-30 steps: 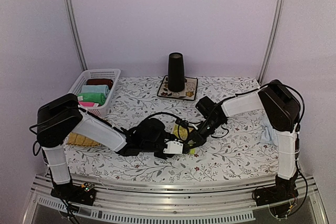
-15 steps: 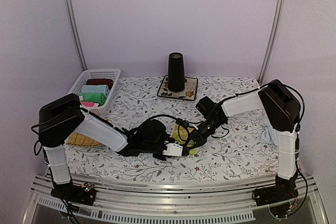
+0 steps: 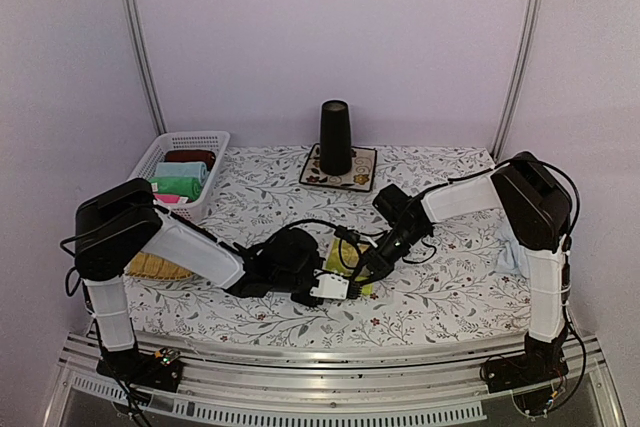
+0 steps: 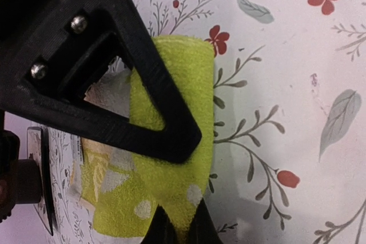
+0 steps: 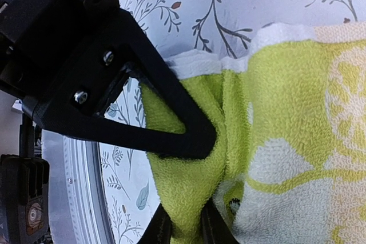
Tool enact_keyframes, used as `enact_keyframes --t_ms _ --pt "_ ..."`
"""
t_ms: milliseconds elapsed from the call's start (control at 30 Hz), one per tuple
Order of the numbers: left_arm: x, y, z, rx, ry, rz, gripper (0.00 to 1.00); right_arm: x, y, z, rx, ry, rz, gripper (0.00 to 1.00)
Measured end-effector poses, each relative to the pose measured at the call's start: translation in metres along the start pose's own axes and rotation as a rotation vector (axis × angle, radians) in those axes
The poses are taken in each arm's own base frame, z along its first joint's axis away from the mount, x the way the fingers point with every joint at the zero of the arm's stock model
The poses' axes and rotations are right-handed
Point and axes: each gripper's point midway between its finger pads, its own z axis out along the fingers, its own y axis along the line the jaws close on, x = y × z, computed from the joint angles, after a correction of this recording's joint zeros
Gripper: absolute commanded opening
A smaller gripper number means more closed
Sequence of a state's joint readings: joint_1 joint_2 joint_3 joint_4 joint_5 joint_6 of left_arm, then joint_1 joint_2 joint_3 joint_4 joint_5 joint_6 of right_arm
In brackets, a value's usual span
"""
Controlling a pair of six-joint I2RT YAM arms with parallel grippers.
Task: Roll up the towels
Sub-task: Roll the towel at the center of the board.
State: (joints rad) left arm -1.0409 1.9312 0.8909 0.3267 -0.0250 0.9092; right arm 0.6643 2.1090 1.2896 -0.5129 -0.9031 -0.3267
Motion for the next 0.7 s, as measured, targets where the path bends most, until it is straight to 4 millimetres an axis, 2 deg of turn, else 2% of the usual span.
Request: enact_keyframes --t_ms 133,333,467,567,700 --pt "-0.001 -0.003 0.000 0.020 -0.007 -0.003 0.00 0.000 0.001 0.000 -0.006 0.001 0.004 0.30" --pt "-0.008 -0.009 0.000 0.090 -0.026 -0.027 0.00 -0.003 0.006 -0.006 0.006 0.003 -0.008 0.58" --pt "-0.014 -0.010 -0.002 0.170 -0.058 -0.074 0.00 -0.018 0.016 -0.028 0.078 -0.030 -0.079 0.69" --pt "-0.018 -0.007 -0.005 0.221 -0.081 -0.118 0.00 -0.030 0.022 -0.054 0.164 -0.074 -0.141 0.76" --pt "-0.019 0.006 -0.009 0.270 -0.103 -0.196 0.00 -0.027 0.017 -0.082 0.290 -0.112 -0.180 0.82"
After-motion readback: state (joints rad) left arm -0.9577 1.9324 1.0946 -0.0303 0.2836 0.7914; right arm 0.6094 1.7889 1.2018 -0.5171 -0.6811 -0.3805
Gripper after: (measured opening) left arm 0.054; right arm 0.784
